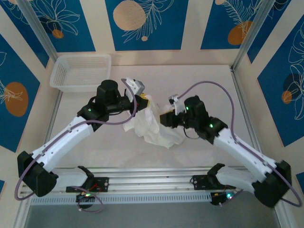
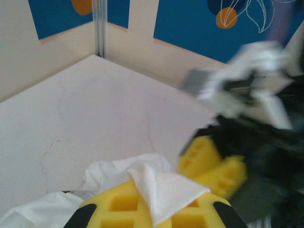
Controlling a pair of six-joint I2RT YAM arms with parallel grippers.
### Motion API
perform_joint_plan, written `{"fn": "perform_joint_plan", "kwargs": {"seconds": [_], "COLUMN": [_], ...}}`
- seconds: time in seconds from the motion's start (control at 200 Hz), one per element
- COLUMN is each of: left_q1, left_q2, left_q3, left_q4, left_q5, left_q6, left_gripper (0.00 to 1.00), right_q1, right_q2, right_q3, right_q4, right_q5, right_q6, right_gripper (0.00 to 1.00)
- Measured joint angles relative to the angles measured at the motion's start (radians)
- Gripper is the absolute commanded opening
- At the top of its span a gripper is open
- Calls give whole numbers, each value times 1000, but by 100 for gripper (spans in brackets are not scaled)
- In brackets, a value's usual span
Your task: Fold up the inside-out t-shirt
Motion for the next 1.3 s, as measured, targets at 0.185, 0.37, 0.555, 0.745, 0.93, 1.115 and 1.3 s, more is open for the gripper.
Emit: {"fn": "perform_joint_plan", "kwargs": {"seconds": [0.185, 0.37, 0.555, 0.745, 0.93, 1.115, 1.3], "left_q1": [0, 0, 0, 2, 2, 2, 2], "left_q2": [43, 62, 62, 72, 79, 92, 93], "left_q3": [7, 32, 35, 64, 72, 80, 80], "left_q4": [-22, -37, -53, -134, -146, -146, -148], "left_q5": [7, 14, 16, -82, -92, -88, -87], "left_q6": [-27, -44, -46, -35, -27, -27, -27], "left_gripper": [0, 0, 0, 0, 0, 0, 0], "right_q1": [230, 254, 227, 193, 166, 146, 127], "right_q2": [-132, 62, 190, 162, 103, 129, 159], "right_q3": [-89, -5, 84, 83, 36, 27, 27], "right_q4": [161, 173, 155, 145, 168, 180, 195], "right_q5": [207, 334, 402, 364, 252, 145, 80], "right_q6": [53, 141, 172, 180, 193, 213, 222], "right_gripper": [38, 38, 5, 7, 3, 5, 1]}}
